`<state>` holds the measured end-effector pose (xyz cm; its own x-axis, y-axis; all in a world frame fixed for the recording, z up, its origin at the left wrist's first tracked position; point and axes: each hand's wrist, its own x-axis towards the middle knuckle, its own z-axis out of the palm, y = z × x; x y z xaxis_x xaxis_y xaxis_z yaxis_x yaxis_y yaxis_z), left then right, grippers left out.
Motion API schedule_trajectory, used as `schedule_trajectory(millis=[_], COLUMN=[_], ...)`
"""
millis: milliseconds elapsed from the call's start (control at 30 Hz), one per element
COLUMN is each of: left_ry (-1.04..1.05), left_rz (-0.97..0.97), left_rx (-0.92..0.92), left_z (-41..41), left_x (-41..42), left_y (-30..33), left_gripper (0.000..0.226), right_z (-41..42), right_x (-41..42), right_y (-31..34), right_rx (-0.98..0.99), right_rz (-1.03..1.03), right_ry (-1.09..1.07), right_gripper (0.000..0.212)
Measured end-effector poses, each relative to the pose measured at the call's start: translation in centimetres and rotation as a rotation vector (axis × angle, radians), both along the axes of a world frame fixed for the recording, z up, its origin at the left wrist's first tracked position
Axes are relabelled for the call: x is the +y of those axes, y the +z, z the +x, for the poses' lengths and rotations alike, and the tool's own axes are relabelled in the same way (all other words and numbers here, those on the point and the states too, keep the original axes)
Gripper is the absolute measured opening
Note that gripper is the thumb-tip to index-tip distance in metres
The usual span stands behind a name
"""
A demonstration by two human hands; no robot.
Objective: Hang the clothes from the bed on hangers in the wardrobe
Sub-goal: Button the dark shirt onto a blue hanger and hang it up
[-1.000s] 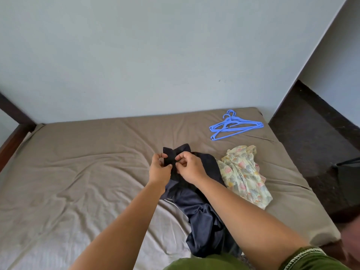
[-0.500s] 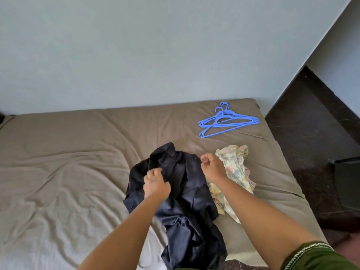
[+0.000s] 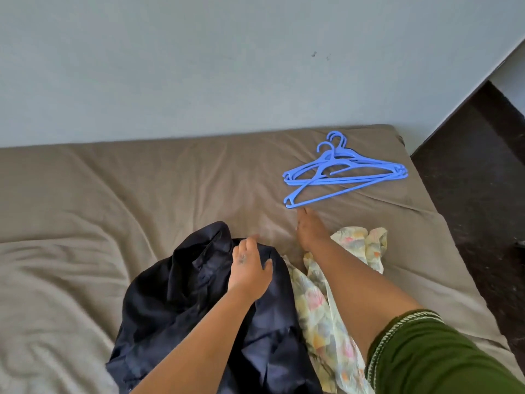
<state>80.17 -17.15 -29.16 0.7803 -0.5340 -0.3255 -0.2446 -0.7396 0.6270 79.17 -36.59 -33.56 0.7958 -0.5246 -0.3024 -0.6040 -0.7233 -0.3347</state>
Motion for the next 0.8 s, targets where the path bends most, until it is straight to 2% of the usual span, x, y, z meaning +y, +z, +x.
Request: schedule_trajectory(millis=[33, 67, 200, 300, 367, 433, 533, 600, 633, 667, 700, 733, 800], left_ry=[0.010, 0.007, 0.031, 0.049, 0.065, 0.151, 0.511, 0.766, 0.816, 0.861, 0.913, 0.966, 1.052], left_rz=[-0.004, -0.023, -0.080, -0.121, -0.152, -0.201, -0.411, -0.602, -0.670, -0.702, -0.726, -0.752, -0.837], left_rx=[0.008, -0.007, -0.023, -0.031, -0.014, 0.063, 0.396, 0.600, 0.616, 0.587, 0.569, 0.559, 0.584], left_z=[0.2, 1.5, 2.6, 3.4, 3.8, 3.5, 4.5, 5.9, 6.2, 6.6, 6.6, 6.7, 6.3], left_x=[0.4, -0.4, -0.5, -0.3, 0.1, 0.3, -0.6, 0.2, 0.4, 1.8, 2.6, 3.2, 6.4], left_y=[0.2, -2.8, -6.5, -7.7, -7.6, -7.5, -5.0, -2.2, -2.1, -0.3, 0.4, 0.5, 2.1], left_gripper=[0.056, 0.057, 0.057, 0.055, 0.052, 0.052, 0.065, 0.064, 0.055, 0.045, 0.037, 0.036, 0.036], right_z=[0.3, 1.8, 3.4, 4.6, 5.5, 6.1, 6.0, 5.4, 4.7, 4.5, 4.2, 4.2, 4.2], right_x=[-0.4, -2.4, -6.3, -7.2, -6.1, -3.5, 1.4, 6.2, 8.2, 10.9, 12.7, 13.7, 14.8], right_y=[0.1, -3.1, -7.6, -7.9, -6.7, -5.5, -2.0, 1.0, 1.0, 3.2, 3.3, 3.5, 6.6], right_rx=[0.047, 0.066, 0.127, 0.174, 0.153, 0.130, -0.131, -0.261, -0.293, -0.313, -0.353, -0.362, -0.403], right_rz=[-0.024, -0.079, -0.314, -0.379, -0.418, -0.370, -0.349, -0.298, -0.187, -0.070, -0.079, -0.059, 0.124], right_ry=[0.024, 0.044, 0.088, 0.118, 0.215, 0.337, 0.445, 0.514, 0.515, 0.535, 0.584, 0.637, 0.669], right_gripper=[0.052, 0.053, 0.057, 0.045, 0.037, 0.039, 0.034, 0.019, 0.015, 0.022, 0.027, 0.027, 0.019])
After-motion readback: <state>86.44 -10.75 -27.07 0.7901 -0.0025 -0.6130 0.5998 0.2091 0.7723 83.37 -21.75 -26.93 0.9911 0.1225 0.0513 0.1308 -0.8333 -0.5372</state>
